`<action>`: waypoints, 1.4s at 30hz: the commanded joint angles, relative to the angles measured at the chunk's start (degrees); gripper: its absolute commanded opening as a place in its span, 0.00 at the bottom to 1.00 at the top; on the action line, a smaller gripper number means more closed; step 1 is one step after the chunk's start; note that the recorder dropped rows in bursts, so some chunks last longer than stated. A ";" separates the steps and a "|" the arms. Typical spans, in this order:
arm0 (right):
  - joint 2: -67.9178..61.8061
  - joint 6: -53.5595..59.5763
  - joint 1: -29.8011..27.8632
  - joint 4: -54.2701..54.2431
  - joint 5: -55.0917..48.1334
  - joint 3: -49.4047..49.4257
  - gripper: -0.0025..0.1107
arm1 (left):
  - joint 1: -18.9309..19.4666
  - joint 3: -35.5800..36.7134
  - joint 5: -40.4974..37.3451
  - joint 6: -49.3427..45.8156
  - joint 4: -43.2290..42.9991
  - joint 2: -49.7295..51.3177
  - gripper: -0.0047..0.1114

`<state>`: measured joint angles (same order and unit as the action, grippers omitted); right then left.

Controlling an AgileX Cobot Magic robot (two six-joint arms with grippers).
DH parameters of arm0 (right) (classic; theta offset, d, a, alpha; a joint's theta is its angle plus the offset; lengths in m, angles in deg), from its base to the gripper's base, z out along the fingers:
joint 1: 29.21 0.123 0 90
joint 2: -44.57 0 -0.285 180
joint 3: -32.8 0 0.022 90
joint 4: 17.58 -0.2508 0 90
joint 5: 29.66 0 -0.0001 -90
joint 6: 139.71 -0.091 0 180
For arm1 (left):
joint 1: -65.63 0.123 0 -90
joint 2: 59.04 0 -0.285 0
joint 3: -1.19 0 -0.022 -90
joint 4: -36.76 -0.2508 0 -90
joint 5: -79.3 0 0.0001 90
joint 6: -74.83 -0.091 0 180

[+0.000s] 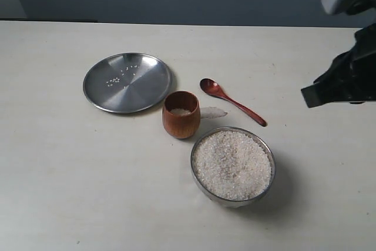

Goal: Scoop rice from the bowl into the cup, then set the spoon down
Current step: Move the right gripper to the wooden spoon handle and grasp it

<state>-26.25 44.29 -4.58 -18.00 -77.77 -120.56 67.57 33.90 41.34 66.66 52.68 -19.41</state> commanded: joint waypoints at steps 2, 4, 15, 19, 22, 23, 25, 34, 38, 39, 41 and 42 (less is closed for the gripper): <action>-8.28 1.39 0.12 -0.60 8.48 -0.63 0.02 | 0.21 -0.44 0.29 -0.01 -0.37 0.04 0.04; -11.36 2.07 0.12 -0.60 11.89 -0.63 0.02 | 0.21 -0.44 0.29 -0.01 -0.37 0.04 0.04; -28.13 6.93 0.01 4.89 22.27 -3.78 0.02 | 0.21 -0.44 0.29 -0.01 -0.37 0.04 0.04; -34.66 6.81 0.01 6.47 21.75 -7.99 0.02 | 0.21 -0.44 0.29 -0.01 -0.37 0.04 0.04; -38.58 6.81 -0.21 8.52 21.75 -10.17 0.02 | 0.21 -0.44 0.29 -0.01 -0.37 0.04 0.04; -39.55 6.81 -0.53 8.90 21.75 -10.54 0.02 | 0.21 -0.44 0.29 -0.01 -0.37 0.04 0.04; -41.93 6.71 -1.65 8.15 22.21 -11.58 0.02 | 0.21 -0.44 0.29 -0.01 -0.37 0.04 0.04; -47.43 7.38 -4.21 6.30 25.02 -12.14 0.02 | 0.21 -0.44 0.29 -0.01 -0.37 0.04 0.04; -47.43 13.87 -4.21 0.42 25.48 -12.14 0.07 | 0.21 -0.44 0.29 -0.01 -0.37 0.04 0.04; -47.43 15.27 -4.21 -1.32 25.38 -12.14 0.11 | 0.21 -0.44 0.29 -0.01 -0.37 0.04 0.04; -47.43 17.47 -4.21 -3.00 24.81 -12.14 0.21 | 0.21 -0.44 0.29 -0.01 -0.37 0.04 0.04; -47.43 17.59 -4.21 -3.10 24.72 -12.14 0.25 | 0.21 -0.44 0.29 -0.01 -0.37 0.04 0.04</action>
<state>-73.72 59.11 -8.40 -19.05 -52.95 -132.40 67.57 33.90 41.24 66.66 52.44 -19.41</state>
